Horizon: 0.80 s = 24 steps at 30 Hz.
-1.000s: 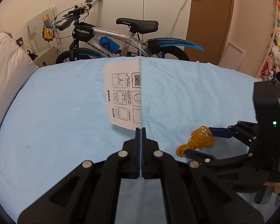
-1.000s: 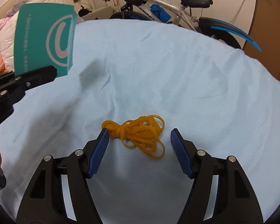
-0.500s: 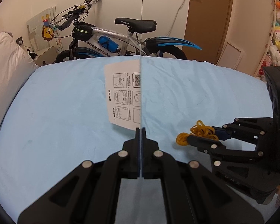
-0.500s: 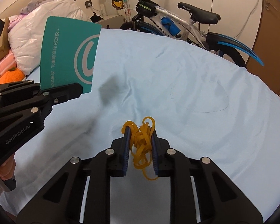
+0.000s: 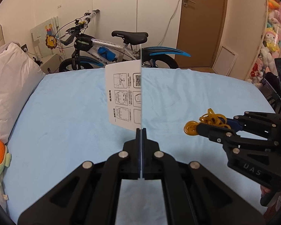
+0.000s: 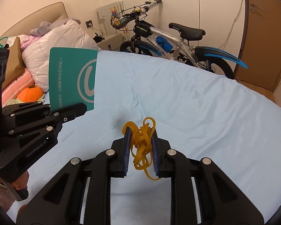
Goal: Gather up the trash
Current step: 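Carry the leaflet and rubber bands over to the grey bin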
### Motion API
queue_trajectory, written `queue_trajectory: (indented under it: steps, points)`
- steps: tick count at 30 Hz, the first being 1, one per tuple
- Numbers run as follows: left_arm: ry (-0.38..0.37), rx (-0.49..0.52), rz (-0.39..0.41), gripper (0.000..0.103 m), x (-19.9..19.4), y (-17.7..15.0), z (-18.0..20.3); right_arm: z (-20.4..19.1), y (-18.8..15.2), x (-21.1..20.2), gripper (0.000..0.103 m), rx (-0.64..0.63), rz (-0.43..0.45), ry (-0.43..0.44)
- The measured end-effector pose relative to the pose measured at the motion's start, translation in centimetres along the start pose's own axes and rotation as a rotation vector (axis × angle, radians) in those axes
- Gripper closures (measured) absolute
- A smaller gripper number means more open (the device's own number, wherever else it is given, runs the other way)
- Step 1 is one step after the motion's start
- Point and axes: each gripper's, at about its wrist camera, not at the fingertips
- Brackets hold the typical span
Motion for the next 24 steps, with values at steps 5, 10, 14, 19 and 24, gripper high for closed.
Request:
queue_trajectory:
  steps: [5, 10, 14, 19, 24]
  points:
    - [-0.016, 0.039, 0.013, 0.102, -4.6, 0.6, 3.5, 0.8, -1.5, -5.8, 0.084, 0.041, 0.028, -0.010]
    - [-0.041, 0.083, 0.037, 0.102, -8.7, 2.0, 7.8, 3.6, -3.0, -12.4, 0.084, 0.090, 0.059, -0.039]
    - [-0.099, 0.125, 0.047, 0.102, -11.3, 3.5, 12.1, 7.0, -4.4, -18.2, 0.084, 0.140, 0.088, -0.071]
    - [-0.147, 0.226, 0.071, 0.102, -14.3, 5.5, 18.8, 11.4, -6.4, -26.1, 0.084, 0.185, 0.141, -0.141]
    - [-0.221, 0.323, 0.134, 0.102, -17.1, 8.1, 26.2, 16.5, -8.7, -34.4, 0.084, 0.251, 0.214, -0.218]
Point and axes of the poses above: each gripper's, at about its wrist camera, not at the fingertips, and x roughly the way its jaws point, z to its right, y to its top, and after that the axes turned 14 degrees about x, right-handed
